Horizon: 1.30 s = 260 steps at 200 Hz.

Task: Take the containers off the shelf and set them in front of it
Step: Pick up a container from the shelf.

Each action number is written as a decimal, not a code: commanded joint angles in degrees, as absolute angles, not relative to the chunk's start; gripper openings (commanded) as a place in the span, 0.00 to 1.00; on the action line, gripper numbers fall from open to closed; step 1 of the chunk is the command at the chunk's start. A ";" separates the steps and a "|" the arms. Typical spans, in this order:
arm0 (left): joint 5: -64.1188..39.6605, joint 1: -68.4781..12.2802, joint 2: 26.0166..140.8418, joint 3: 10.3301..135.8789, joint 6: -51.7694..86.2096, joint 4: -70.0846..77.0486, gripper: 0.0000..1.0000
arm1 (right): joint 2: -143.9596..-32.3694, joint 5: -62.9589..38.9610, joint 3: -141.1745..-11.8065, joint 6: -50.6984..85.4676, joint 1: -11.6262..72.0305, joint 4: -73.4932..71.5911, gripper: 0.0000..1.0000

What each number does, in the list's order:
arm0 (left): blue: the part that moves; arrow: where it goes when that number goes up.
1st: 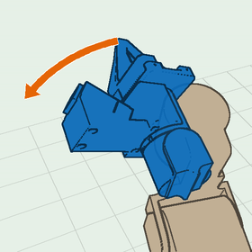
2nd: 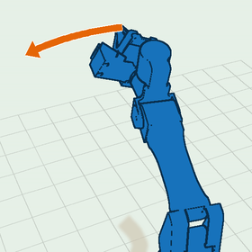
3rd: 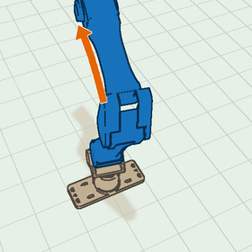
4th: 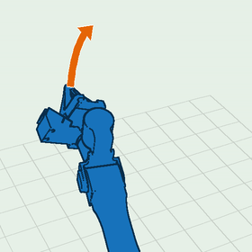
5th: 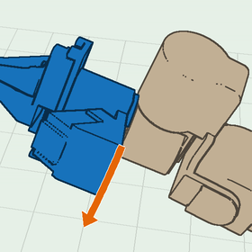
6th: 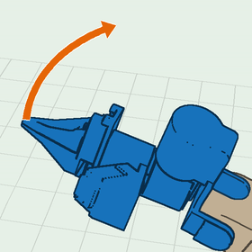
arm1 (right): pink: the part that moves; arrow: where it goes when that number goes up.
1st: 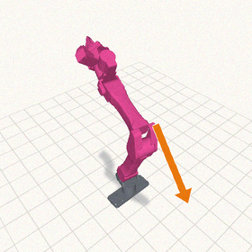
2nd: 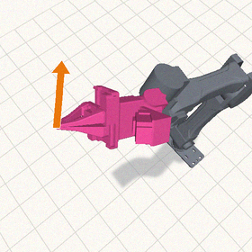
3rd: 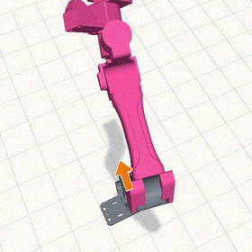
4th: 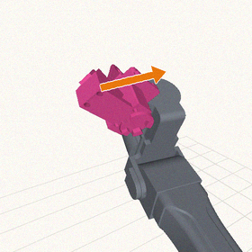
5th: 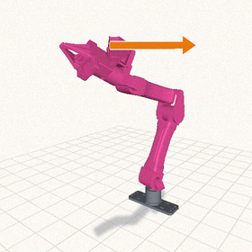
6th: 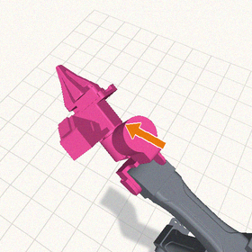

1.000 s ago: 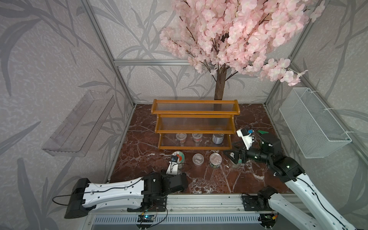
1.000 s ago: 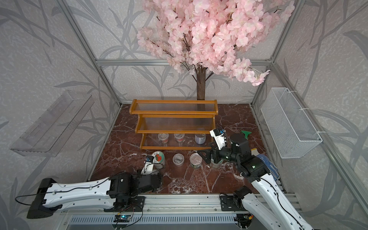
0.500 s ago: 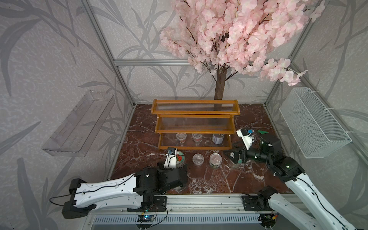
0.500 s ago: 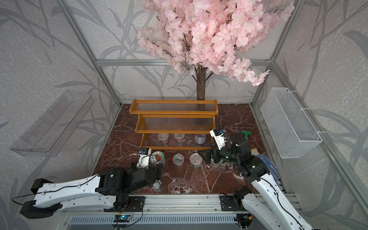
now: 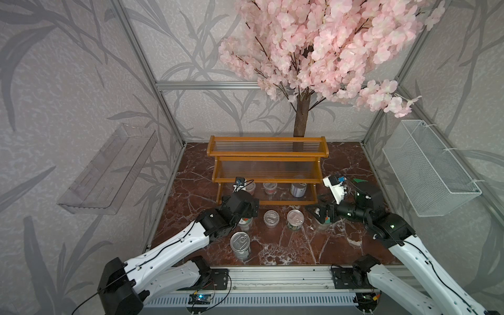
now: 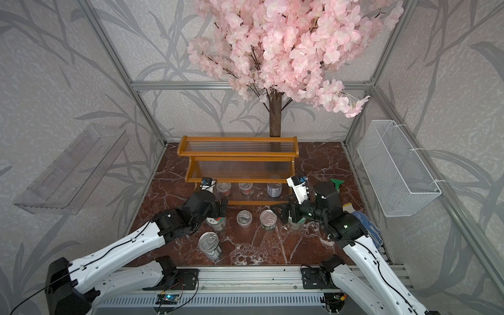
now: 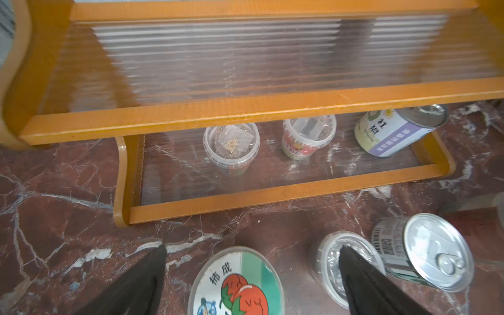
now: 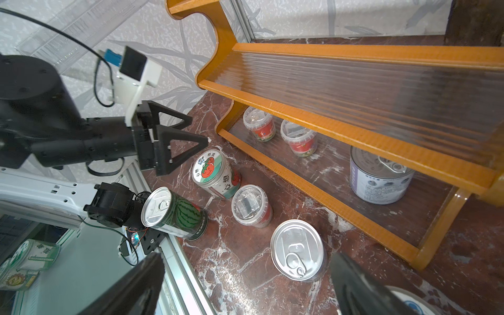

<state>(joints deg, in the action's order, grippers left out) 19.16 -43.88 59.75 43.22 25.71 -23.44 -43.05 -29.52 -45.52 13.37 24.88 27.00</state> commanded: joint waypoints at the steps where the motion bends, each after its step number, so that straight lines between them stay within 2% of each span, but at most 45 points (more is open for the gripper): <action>1: 11.61 -40.00 63.02 41.55 18.00 -14.07 1.00 | -42.11 -28.24 -46.59 12.65 24.81 25.04 0.99; 51: 7.92 -34.08 71.52 41.39 12.76 -6.82 1.00 | -41.49 -26.99 -46.23 12.76 24.81 25.02 0.99; 155: 11.63 -30.09 83.73 44.86 14.18 -1.98 1.00 | -41.22 -25.41 -46.58 12.22 24.83 25.98 0.99; 194: 10.90 -29.80 84.75 44.03 13.90 5.07 1.00 | -41.13 -24.88 -46.52 11.94 24.80 26.11 0.99; 260: 11.21 -28.04 89.44 46.64 12.93 6.87 0.99 | -40.67 -24.17 -46.33 12.12 24.84 26.41 0.99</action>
